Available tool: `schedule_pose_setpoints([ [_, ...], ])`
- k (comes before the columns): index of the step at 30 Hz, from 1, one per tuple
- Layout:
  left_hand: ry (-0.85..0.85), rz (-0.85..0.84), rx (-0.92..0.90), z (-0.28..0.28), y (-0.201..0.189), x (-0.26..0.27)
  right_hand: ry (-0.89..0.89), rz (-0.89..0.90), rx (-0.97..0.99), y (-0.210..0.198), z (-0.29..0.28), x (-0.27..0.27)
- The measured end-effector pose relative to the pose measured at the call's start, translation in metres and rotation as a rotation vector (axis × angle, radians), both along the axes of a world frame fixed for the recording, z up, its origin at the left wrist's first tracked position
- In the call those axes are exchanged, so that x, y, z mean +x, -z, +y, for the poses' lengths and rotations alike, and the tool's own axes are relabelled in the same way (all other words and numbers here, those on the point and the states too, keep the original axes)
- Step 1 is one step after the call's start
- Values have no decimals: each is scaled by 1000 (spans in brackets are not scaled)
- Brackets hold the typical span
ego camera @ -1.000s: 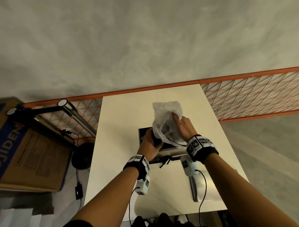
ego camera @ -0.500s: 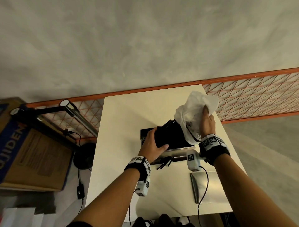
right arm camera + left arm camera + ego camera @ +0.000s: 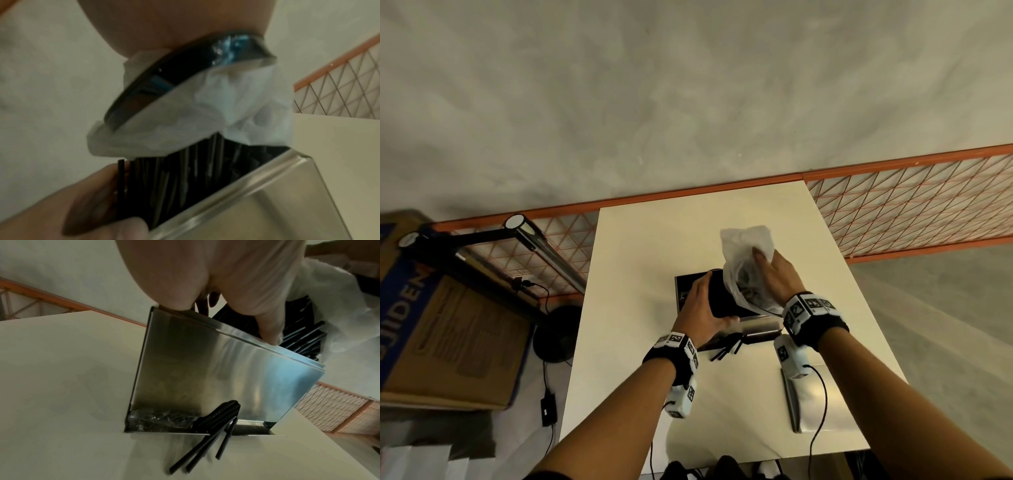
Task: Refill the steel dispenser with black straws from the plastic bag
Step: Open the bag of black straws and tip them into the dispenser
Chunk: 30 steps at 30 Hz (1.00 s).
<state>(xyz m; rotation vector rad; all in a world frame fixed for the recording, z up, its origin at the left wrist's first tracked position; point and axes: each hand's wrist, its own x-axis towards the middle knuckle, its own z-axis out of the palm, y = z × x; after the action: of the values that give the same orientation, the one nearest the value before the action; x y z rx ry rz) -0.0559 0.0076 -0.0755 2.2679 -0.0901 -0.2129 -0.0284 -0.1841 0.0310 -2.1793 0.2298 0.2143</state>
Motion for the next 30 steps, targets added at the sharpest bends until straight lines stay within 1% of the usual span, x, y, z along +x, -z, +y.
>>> schedule_pose_setpoints([
  [2,1,-7,12,-1,-1,-1,22,-16,30,-7,-1,-1],
  [5,7,-33,-22,-1,-5,-1,84,-132,65,-28,-7,-2],
  [9,27,-53,-28,0,-8,-2,137,-300,57,-65,-17,2],
  [12,19,-49,-29,-1,-8,-3,144,-367,53,-81,-21,7],
  [15,7,-48,-40,-1,-10,-3,187,-328,95,-84,-23,5],
  [18,1,-48,-43,-1,-10,-4,243,-304,188,-90,-19,-1],
  [21,-2,-12,-30,-1,-11,-3,201,-337,247,-102,-10,-7],
  [25,-30,23,-64,-2,-15,-2,148,-306,337,-115,4,-18],
  [28,-53,10,-105,0,-16,-1,148,-236,441,-104,12,-24],
  [30,-93,0,-199,5,-24,-1,163,-164,493,-89,17,-24],
])
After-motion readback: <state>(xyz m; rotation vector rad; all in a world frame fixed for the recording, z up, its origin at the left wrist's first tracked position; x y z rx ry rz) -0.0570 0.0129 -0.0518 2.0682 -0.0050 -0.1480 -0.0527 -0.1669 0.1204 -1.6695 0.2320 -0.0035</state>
